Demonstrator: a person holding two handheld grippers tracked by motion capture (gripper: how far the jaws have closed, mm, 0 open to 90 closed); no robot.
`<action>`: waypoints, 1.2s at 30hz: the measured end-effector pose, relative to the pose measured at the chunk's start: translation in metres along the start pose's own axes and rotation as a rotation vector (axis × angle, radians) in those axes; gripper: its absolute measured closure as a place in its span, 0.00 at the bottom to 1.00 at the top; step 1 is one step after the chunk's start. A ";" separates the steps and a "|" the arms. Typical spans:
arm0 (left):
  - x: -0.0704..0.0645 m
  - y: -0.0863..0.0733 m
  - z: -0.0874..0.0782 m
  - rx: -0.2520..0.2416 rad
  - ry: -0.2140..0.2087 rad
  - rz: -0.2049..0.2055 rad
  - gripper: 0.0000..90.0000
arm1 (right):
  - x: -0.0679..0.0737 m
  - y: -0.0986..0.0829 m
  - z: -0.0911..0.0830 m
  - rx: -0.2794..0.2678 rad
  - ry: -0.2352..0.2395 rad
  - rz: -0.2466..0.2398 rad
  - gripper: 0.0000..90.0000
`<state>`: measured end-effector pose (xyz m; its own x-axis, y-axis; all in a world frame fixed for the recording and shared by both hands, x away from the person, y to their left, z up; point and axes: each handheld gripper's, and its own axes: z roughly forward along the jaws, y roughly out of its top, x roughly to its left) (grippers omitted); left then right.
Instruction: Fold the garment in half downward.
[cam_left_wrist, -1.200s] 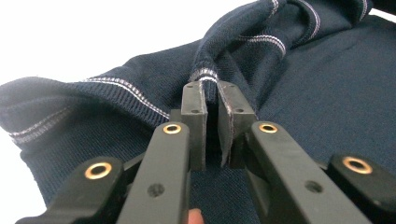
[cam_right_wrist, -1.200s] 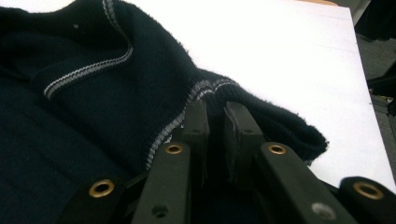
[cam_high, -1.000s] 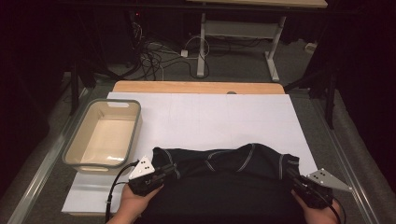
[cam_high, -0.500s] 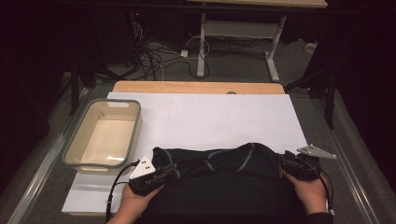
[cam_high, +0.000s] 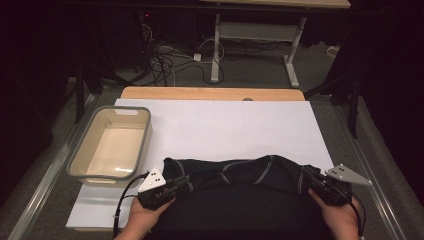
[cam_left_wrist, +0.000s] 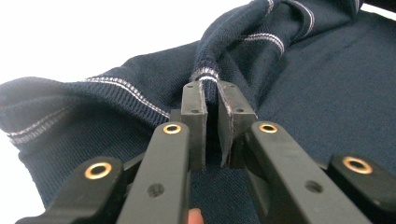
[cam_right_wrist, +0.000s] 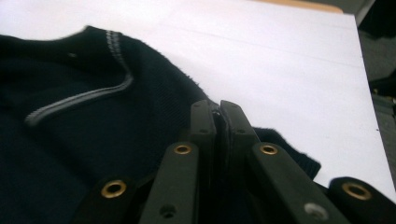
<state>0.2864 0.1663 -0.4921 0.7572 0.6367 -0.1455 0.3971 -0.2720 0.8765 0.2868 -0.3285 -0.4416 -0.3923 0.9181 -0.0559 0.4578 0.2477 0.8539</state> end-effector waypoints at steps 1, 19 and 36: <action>0.000 0.000 -0.001 -0.004 -0.002 -0.004 0.88 | 0.002 -0.003 -0.005 -0.011 0.000 0.000 0.95; -0.029 -0.005 -0.040 -0.021 -0.046 0.039 0.89 | 0.035 -0.066 -0.078 -0.042 0.036 -0.045 0.95; -0.074 0.004 -0.019 0.035 -0.111 0.086 0.60 | 0.087 -0.049 -0.065 -0.048 0.179 -0.100 0.70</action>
<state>0.2221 0.1313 -0.4690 0.8411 0.5268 -0.1226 0.3450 -0.3480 0.8717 0.1780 -0.2806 -0.4551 -0.5715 0.8189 -0.0522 0.3728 0.3158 0.8725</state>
